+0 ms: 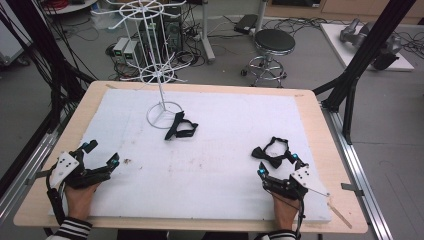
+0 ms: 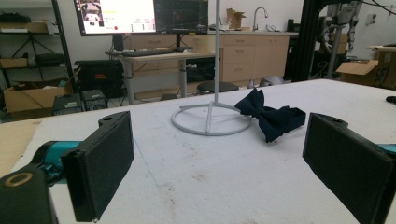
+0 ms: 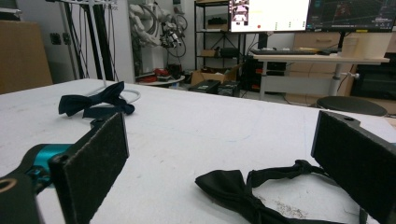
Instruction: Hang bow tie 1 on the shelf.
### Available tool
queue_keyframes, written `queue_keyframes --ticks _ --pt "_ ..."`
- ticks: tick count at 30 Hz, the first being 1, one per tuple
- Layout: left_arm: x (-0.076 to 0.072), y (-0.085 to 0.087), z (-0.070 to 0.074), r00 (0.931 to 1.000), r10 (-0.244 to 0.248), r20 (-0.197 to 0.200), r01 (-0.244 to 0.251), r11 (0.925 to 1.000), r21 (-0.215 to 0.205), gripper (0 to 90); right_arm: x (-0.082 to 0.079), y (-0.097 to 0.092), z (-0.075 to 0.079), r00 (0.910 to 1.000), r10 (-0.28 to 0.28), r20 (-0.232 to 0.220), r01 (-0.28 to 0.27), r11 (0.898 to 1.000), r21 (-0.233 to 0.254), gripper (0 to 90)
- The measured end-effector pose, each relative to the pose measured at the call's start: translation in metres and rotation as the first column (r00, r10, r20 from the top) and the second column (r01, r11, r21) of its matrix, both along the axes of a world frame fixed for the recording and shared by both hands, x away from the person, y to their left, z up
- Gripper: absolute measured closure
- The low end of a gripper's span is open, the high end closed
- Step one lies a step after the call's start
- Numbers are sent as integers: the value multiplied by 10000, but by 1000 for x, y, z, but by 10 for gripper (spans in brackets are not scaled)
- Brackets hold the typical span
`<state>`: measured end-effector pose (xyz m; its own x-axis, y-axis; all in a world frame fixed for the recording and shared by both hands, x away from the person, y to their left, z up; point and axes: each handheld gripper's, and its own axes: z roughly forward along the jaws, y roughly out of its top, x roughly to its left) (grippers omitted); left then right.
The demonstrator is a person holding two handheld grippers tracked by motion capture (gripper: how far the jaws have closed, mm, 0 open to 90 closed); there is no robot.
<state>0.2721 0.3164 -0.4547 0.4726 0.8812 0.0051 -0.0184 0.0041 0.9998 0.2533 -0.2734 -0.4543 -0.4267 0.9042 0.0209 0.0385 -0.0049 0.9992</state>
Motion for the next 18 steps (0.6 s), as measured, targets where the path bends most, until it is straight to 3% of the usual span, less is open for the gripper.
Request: queue_keyframes --ticks 9,18 --pt "2 1 1 9998 33 -173 -33 10000 -30 94 0 0 0 10000 -3 19 3 10000 33 33" --pt "-2 4 17 10000 -22 -97 20 9998 -188 94 0 0 0 10000 -17 -5 17 10000 50 33"
